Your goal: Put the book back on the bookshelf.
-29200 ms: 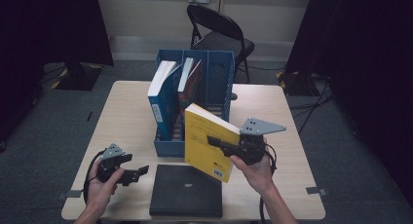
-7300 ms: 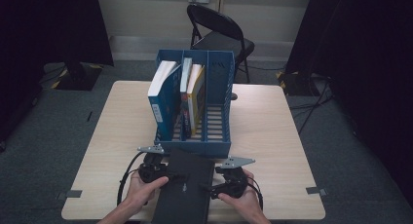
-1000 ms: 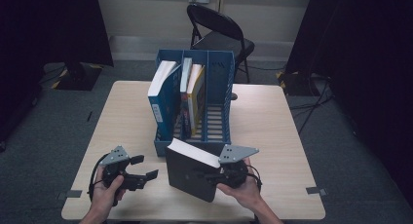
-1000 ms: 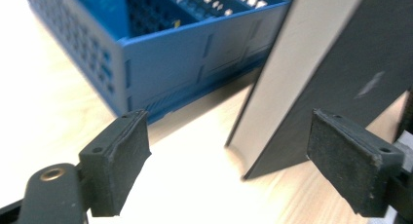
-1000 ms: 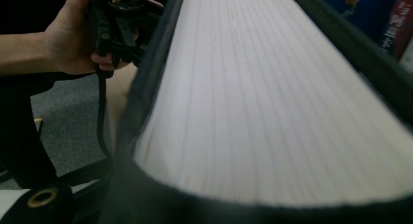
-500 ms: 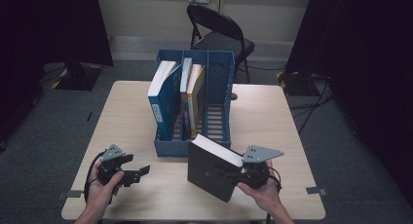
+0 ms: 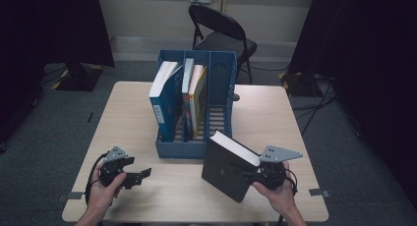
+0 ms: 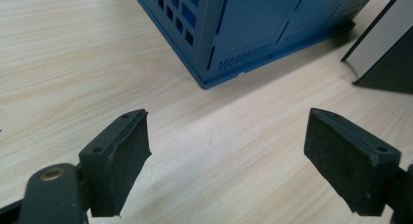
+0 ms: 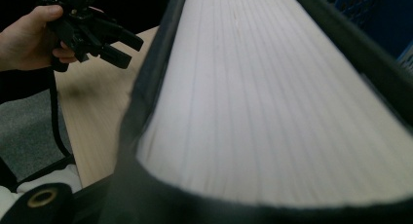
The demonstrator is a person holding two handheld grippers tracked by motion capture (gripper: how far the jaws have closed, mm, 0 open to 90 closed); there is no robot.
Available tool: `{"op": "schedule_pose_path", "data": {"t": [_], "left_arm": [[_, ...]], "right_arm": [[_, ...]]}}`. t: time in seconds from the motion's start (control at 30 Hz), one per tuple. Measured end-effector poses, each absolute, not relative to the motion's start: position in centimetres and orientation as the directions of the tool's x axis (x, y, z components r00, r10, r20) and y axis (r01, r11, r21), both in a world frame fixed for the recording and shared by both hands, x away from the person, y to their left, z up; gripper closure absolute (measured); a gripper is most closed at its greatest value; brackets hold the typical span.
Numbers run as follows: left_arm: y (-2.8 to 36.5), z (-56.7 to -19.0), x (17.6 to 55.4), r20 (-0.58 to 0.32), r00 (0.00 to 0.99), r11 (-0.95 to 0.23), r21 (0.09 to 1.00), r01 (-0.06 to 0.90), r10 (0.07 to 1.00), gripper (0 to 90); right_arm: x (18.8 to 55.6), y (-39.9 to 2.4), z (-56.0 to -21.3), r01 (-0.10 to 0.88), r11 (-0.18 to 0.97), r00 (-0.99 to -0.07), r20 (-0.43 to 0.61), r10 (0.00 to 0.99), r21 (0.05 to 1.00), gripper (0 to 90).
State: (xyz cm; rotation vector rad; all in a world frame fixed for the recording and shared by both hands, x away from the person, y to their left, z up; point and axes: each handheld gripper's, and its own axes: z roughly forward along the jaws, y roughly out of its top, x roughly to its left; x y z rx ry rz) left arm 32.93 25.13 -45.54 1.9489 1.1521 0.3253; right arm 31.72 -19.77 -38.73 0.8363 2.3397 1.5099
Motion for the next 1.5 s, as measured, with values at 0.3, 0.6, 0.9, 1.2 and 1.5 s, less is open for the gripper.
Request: {"op": "schedule_pose_path", "data": {"t": [0.3, 0.6, 0.9, 1.2, 1.5], "left_arm": [[25.3, -45.7, 33.1, -0.193, 0.530, -0.216, 0.760, 0.613, 0.826, 16.6], [25.2, -45.5, 33.0, -0.194, 0.522, -0.198, 0.774, 0.602, 0.830, 17.4], [25.2, -45.7, 33.1, -0.197, 0.518, -0.198, 0.767, 0.610, 0.832, 17.6], [25.1, -45.7, 33.1, -0.197, 0.521, -0.197, 0.770, 0.607, 0.831, 18.3], [24.7, -45.8, 33.1, -0.194, 0.528, -0.211, 0.763, 0.611, 0.827, 18.6]], "right_arm": [[31.4, -21.7, -38.7, 0.351, 0.295, -0.780, 0.103, 0.617, 0.889, 51.9], [31.2, -23.8, -38.5, 0.372, 0.280, -0.737, 0.099, 0.668, 0.885, 51.9], [31.5, -25.7, -38.5, 0.384, 0.263, -0.691, 0.087, 0.717, 0.885, 51.9], [32.0, -27.0, -38.4, 0.395, 0.246, -0.645, 0.076, 0.760, 0.885, 51.9], [33.0, -26.5, -38.5, 0.371, 0.261, -0.641, 0.043, 0.766, 0.892, 51.9]]}}
